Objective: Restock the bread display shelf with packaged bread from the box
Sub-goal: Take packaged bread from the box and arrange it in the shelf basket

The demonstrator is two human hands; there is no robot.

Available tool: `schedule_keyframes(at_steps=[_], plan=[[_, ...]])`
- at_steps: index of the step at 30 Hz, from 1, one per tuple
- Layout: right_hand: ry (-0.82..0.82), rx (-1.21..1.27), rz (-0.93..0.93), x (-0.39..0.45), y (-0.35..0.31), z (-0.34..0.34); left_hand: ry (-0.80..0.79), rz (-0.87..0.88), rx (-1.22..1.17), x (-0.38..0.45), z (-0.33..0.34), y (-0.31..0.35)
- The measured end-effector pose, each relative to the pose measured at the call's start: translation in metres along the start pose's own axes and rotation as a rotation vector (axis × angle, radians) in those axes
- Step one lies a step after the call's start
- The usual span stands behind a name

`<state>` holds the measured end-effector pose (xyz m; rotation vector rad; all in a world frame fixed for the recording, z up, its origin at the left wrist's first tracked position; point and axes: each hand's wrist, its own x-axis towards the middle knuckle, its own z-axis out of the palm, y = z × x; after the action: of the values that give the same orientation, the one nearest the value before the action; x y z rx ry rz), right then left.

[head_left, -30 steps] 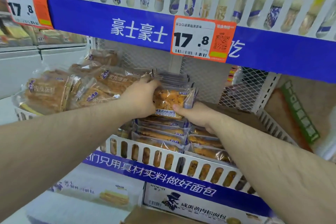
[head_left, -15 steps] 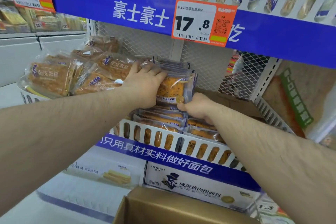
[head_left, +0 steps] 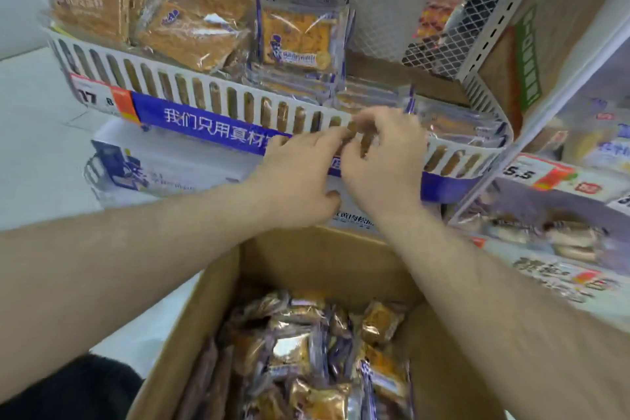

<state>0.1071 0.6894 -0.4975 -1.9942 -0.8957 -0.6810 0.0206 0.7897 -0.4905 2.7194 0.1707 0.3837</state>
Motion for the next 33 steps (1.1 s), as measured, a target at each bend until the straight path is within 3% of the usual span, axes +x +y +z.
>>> schedule_keyframes(at_steps=[4, 8, 10, 13, 15, 17, 20, 26, 30, 33], plan=[[-0.134, 0.098, 0.102, -0.071, 0.010, -0.005, -0.319, -0.014, 0.043, -0.034, 0.015, 0.000], [-0.411, 0.040, 0.373, -0.130, 0.040, 0.002, -0.730, -0.045, 0.182, -0.051, 0.026, -0.009], [-0.640, -0.025, 0.524, -0.157, 0.058, 0.011, -0.817, -0.065, 0.120, -0.056, 0.031, -0.015], [-1.125, -0.175, 0.712, -0.199, 0.085, 0.025, -0.909, -0.063, 0.145, -0.060, 0.044, -0.026], [-1.414, -0.277, 0.765, -0.228, 0.096, 0.031, -0.957, -0.043, 0.170, -0.061, 0.055, -0.031], [-1.595, -0.348, 0.798, -0.251, 0.098, 0.033, -0.996, -0.030, 0.176, -0.062, 0.064, -0.033], [-1.707, -0.460, 0.740, -0.274, 0.094, 0.037, -1.061, -0.038, 0.180, -0.067, 0.072, -0.035], [-1.760, -0.687, 0.457, -0.285, 0.090, 0.052, -1.098, -0.086, 0.172, -0.070, 0.077, -0.044], [-1.874, -0.469, 0.664, -0.278, 0.102, 0.053, -1.111, -0.116, 0.152, -0.072, 0.079, -0.045], [-1.939, -0.370, 0.688, -0.267, 0.099, 0.050, -1.124, -0.130, 0.142, -0.071, 0.078, -0.045]])
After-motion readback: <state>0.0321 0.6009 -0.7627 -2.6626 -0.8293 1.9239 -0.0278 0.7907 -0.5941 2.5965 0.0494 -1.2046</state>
